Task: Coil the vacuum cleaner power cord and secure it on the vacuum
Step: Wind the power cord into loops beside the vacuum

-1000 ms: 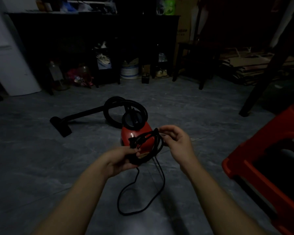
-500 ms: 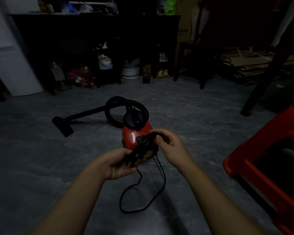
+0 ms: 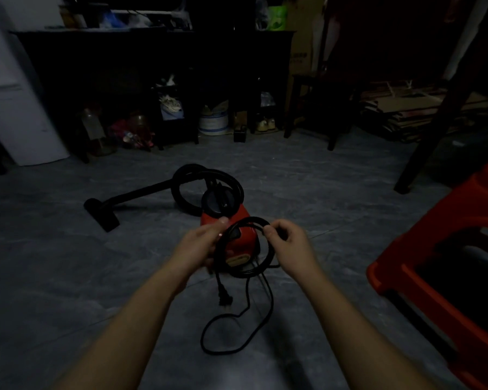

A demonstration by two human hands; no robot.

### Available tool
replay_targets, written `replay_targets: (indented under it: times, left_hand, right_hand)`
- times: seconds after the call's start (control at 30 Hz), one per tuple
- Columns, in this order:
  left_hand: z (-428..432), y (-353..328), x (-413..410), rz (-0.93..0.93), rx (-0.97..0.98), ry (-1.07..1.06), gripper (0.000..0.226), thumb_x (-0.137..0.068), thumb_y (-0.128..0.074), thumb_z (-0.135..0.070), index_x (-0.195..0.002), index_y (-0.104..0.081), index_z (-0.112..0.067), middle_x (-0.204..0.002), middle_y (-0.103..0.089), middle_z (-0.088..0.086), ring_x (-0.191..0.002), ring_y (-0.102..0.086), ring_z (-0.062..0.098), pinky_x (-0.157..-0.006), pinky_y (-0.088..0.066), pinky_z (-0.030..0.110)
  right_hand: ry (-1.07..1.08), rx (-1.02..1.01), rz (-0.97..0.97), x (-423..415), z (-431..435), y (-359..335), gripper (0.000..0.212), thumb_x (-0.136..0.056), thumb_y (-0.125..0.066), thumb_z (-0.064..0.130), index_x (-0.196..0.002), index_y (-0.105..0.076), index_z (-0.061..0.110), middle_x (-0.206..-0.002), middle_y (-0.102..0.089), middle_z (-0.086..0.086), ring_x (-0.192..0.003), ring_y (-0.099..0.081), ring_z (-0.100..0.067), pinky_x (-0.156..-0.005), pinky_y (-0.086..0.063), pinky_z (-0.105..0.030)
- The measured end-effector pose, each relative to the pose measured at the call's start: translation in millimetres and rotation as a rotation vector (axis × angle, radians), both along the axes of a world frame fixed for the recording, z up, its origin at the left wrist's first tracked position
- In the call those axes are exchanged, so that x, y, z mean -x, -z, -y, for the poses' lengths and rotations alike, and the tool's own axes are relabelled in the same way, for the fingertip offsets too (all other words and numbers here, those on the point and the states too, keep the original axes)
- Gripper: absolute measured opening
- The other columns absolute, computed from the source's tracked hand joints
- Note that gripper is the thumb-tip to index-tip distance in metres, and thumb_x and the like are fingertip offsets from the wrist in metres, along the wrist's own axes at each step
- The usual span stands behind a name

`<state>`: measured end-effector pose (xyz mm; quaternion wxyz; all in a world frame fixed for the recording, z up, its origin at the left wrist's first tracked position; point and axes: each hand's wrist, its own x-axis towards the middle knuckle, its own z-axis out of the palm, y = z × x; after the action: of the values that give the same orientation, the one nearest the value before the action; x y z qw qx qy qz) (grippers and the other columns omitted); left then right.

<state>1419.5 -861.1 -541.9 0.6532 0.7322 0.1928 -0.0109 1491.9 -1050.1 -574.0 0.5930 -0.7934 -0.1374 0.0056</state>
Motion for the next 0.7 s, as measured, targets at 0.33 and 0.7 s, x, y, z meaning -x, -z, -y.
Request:
replay_targets:
  times: [0.33, 0.7]
  left_hand:
    - [8.9, -7.9, 3.7, 0.252, -0.29, 0.088, 0.02, -0.085, -0.076, -0.028, -0.104, -0.075, -0.022, -0.099, -0.076, -0.005, -0.094, -0.071, 0.008, -0.084, -0.059, 0.03]
    - [10.4, 1.4, -3.6, 0.176, -0.599, 0.184, 0.023, -0.088, -0.072, -0.015, -0.11, -0.071, -0.02, -0.093, -0.069, -0.008, -0.086, -0.065, 0.006, -0.076, -0.052, 0.019]
  right_hand:
    - [0.049, 0.061, 0.01, -2.3, 3.6, 0.2, 0.022, -0.096, -0.06, 0.029, -0.075, -0.063, 0.024, -0.065, -0.059, 0.01, -0.057, -0.054, 0.005, -0.058, -0.042, -0.019]
    - [0.026, 0.06, 0.021, -0.6, 10.3, -2.3, 0.006, -0.09, -0.069, 0.029, -0.085, -0.072, 0.027, -0.08, -0.07, 0.011, -0.077, -0.065, 0.0, -0.067, -0.047, -0.015]
